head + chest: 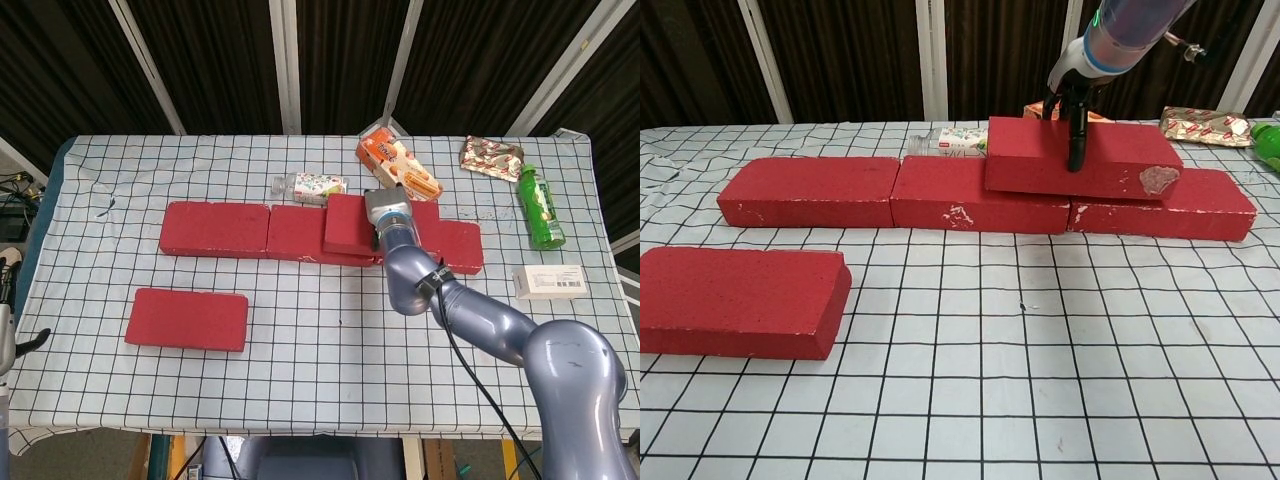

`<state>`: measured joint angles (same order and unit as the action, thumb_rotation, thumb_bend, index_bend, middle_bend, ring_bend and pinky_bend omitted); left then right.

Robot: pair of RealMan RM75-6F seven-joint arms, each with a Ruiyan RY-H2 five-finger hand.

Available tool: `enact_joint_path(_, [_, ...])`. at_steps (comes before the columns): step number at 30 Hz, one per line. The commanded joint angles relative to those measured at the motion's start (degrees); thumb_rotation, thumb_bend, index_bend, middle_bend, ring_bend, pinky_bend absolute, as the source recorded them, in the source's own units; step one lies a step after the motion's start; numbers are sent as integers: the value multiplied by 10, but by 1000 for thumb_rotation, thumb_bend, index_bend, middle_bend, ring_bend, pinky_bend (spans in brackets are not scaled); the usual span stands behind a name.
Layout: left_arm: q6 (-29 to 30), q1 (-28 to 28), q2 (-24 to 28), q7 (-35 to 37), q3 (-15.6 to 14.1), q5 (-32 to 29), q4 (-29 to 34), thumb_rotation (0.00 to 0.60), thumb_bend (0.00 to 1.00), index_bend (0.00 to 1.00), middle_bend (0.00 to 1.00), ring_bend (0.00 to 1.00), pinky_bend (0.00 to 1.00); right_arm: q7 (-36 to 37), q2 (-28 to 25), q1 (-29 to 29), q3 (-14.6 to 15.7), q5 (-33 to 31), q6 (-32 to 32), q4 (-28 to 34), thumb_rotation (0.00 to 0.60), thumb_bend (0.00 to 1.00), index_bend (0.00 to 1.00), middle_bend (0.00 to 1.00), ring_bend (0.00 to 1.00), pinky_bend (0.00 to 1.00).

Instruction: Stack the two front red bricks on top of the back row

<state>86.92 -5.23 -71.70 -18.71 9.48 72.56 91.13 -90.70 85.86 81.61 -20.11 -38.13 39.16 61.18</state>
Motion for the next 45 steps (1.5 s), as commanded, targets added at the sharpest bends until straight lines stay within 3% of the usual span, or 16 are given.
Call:
enact_joint_path(1, [0,0,0,1,0,-1,-1,600,98,78,0,0,110,-1,4,1,-2,3,3,-3,600,171,447,317,189,0])
enact_joint_path(45, [-3,-6,-2,-2,-3,-7,-6,600,98,81,0,0,110,-4,24,-11,-33,38,39,6,600,172,447,317,189,0])
